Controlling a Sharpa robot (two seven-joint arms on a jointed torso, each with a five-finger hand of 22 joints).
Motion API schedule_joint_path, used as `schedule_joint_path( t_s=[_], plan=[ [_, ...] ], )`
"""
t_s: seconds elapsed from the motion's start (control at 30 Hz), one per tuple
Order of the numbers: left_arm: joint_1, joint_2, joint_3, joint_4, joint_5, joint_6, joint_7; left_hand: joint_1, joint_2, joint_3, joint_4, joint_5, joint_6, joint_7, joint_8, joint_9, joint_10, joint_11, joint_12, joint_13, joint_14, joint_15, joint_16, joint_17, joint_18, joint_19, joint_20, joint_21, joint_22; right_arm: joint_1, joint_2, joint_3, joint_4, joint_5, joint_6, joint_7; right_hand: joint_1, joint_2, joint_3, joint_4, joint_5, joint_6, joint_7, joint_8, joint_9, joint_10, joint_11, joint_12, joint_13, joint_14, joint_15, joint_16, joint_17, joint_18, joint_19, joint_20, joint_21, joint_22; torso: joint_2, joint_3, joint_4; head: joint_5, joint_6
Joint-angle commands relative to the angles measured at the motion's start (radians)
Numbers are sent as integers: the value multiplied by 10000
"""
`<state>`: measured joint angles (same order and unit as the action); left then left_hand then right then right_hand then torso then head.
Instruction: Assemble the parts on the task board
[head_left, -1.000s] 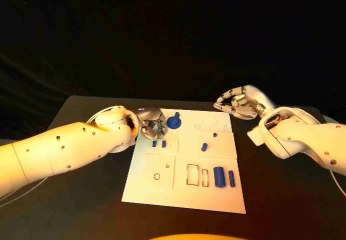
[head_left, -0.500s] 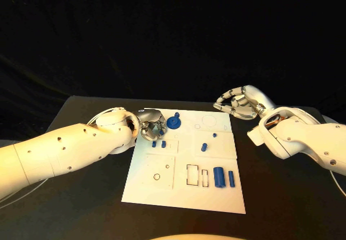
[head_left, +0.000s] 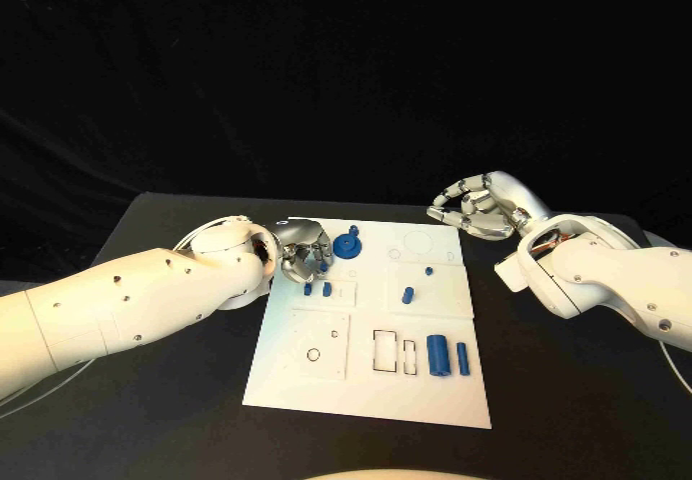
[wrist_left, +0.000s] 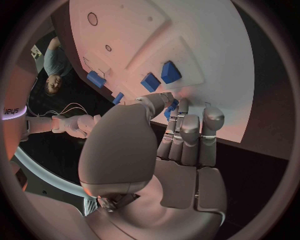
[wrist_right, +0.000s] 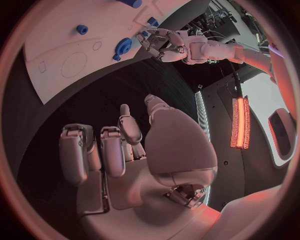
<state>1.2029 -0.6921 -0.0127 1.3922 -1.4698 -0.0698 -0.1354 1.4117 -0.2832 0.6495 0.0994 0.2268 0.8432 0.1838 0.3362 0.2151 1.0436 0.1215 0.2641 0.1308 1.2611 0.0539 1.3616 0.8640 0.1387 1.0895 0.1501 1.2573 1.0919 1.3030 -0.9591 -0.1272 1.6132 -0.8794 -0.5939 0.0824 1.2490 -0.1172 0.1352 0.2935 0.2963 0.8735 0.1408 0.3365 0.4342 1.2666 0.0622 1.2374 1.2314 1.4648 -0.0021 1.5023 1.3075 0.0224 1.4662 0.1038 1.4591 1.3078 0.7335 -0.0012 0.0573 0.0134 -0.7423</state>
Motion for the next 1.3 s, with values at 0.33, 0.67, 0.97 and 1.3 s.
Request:
schedule_joint_path(
  t_s=[0.33,0.67,0.97,1.3],
  plan=[
    [-35,-118,-10,87,122,-117,-82,-81,-57,-264,26,-5,-274,-19,-248,-16,-477,87,-196,-32,-255,51,-88,-287,-28,-219,42,-202,-193,-47,32,-3,-129,-326,638,-257,204,52,-2,-18,-155,-328,56,89,76,-2662,23,-4237,-3966,204,-69,-1086,-598,227,10,-77,-624,1484,0,-5,-2,7,27],
    [-31,-541,43,367,468,-634,157,168,82,-1026,139,31,-284,-19,-427,57,-1633,321,-306,-178,-1357,254,-669,-2147,220,-1291,231,-1126,-1271,-87,88,-5,-375,-1849,1667,-835,1803,-266,1079,-191,-821,-165,218,-132,-81,-2714,145,-7591,-6821,288,24,-1225,-659,218,71,-54,-646,1528,-11,-2,0,-6,56],
    [8,-1324,197,579,3561,-1967,1632,499,223,-1469,498,70,-121,106,-517,114,-1960,335,51,-213,-2328,264,-1376,-3454,462,-2347,262,-2139,-2374,-214,237,-5,-487,-5052,2696,-1684,2413,-1073,2805,-315,-1082,371,194,-684,-364,-2055,298,-9910,-9031,317,138,-1202,-578,244,21,99,-782,1504,-5,9,-1,-222,114],
    [35,-2087,217,1088,10930,-2688,4883,657,435,-1265,887,61,120,255,-568,195,-1736,356,716,-200,-3146,305,-2316,-4277,452,-2800,310,-2975,-2809,-398,455,-11,-485,-7682,3538,-2612,2137,-1329,3144,-345,-1285,584,161,-854,-411,-1798,308,-10433,-9621,421,174,-1028,-313,130,294,60,-313,1802,3,-20,-1,-493,112]
  ],
)
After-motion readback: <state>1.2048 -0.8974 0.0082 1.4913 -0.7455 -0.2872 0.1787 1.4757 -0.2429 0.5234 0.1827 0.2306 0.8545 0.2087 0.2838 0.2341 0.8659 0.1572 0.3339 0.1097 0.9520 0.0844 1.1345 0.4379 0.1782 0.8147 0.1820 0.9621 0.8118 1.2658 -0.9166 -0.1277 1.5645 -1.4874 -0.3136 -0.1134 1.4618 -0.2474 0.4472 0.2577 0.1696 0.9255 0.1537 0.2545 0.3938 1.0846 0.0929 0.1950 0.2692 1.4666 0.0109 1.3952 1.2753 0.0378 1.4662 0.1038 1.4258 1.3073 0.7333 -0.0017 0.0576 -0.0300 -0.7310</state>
